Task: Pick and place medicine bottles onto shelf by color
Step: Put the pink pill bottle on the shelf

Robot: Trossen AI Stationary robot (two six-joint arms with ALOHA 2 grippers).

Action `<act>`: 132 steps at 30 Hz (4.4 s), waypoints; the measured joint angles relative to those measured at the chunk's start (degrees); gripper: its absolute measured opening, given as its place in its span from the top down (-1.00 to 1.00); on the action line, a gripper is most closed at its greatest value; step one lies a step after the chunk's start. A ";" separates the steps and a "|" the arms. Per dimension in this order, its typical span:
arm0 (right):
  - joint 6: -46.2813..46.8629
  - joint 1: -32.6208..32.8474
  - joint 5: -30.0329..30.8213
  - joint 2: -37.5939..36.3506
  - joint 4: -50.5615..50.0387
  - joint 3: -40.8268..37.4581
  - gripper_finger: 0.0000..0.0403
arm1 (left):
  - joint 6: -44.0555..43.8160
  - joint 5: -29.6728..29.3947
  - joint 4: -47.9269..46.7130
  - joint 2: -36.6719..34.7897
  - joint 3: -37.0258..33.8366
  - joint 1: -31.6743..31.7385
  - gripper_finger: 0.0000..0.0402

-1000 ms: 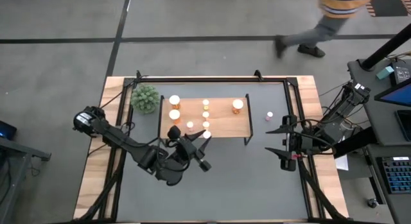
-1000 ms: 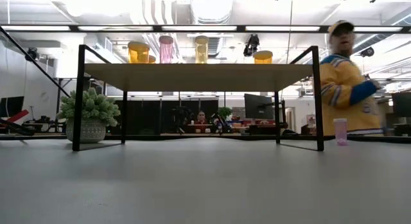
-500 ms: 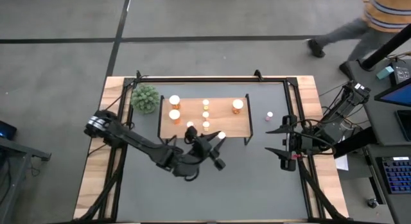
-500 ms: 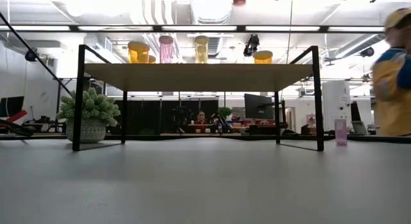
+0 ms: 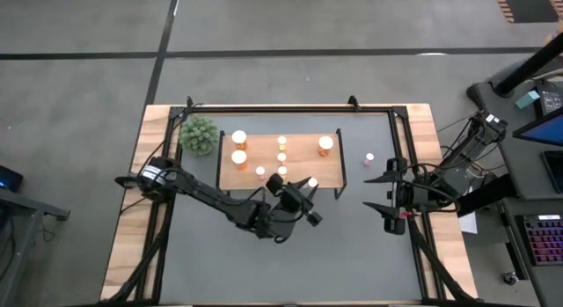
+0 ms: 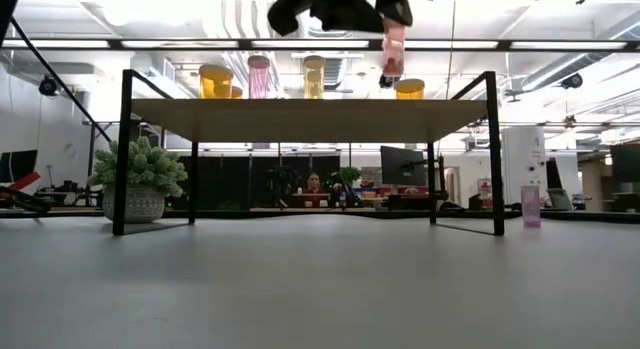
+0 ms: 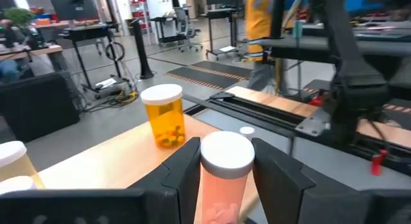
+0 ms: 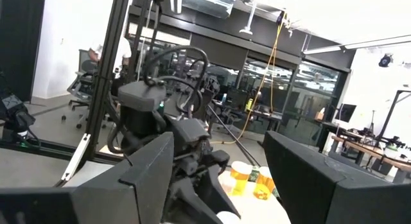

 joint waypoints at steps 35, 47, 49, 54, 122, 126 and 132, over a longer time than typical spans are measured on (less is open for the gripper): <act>-0.59 0.00 0.00 -0.02 -0.03 0.00 -0.16 | -5.99 -0.62 -2.71 0.13 -2.60 3.13 0.43; -0.55 -0.02 -0.02 0.00 -0.05 0.00 -0.16 | -6.12 -0.64 -2.71 0.13 -2.60 3.52 0.43; -0.55 -0.01 -0.02 0.00 -0.07 0.00 -0.16 | -6.12 -0.64 -2.71 0.13 -2.60 3.52 0.43; -0.55 -0.02 -0.02 0.00 -0.21 0.00 -0.16 | -6.01 -0.63 -2.71 0.13 -2.60 3.52 0.43; 10.03 -3.54 5.14 18.63 -14.77 15.79 0.46 | 18.52 19.92 -14.81 -29.41 -13.31 -14.32 0.00; 20.92 -7.09 5.21 23.56 -35.16 25.62 0.71 | 18.14 19.82 -14.10 -34.44 -18.66 -14.98 0.00; 37.05 -16.70 -5.38 31.21 -66.39 39.59 0.95 | 18.12 19.75 -12.15 -39.98 -24.75 -15.03 0.00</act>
